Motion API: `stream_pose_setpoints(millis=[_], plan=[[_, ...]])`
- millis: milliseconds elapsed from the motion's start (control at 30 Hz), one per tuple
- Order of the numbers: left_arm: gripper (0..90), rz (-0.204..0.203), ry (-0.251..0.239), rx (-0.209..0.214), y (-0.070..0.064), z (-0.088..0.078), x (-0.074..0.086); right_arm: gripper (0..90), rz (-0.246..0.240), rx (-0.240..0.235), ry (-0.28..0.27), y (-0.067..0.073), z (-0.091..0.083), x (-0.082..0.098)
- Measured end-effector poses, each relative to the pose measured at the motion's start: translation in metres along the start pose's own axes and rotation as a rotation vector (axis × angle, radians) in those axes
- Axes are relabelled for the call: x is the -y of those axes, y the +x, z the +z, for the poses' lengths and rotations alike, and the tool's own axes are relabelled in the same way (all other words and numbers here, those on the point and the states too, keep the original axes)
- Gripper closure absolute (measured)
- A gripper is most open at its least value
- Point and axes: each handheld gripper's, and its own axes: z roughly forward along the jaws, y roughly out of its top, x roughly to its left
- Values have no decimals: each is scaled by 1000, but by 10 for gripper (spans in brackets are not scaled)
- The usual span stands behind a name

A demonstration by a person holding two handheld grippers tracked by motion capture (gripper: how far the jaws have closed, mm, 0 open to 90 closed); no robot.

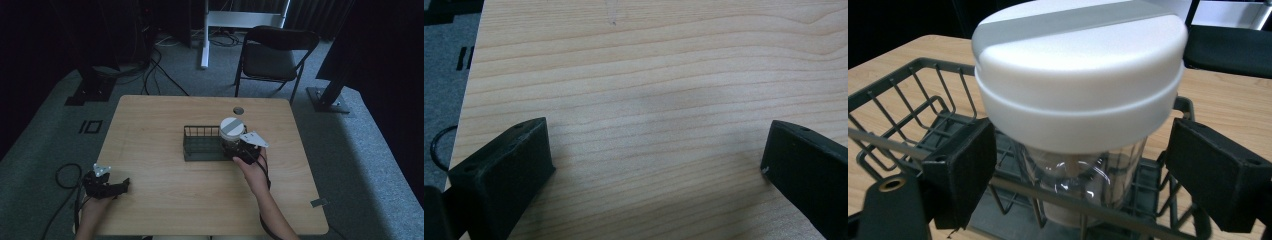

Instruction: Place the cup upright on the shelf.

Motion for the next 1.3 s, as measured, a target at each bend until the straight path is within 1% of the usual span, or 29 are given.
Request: stream_pose_setpoints(millis=[200, 567, 733, 900, 1100, 1300], plan=[[1, 0, 0, 0, 0, 0, 0, 131, -4, 0, -11, -4, -9, 2], [1, 0, 0, 0, 0, 0, 0, 131, -5, 8, -13, -15, -20, 8], [1, 0, 0, 0, 0, 0, 0, 130, -9, -8, -13, -20, -25, 14], [1, 0, 0, 0, 0, 0, 0, 130, -9, -12, -15, -24, -30, 21], [1, 0, 1, 0, 0, 0, 0, 130, -12, -6, -3, -31, -35, 32], [2, 0, 0, 0, 0, 0, 0, 130, 5, 11, 13, -40, -37, 41]])
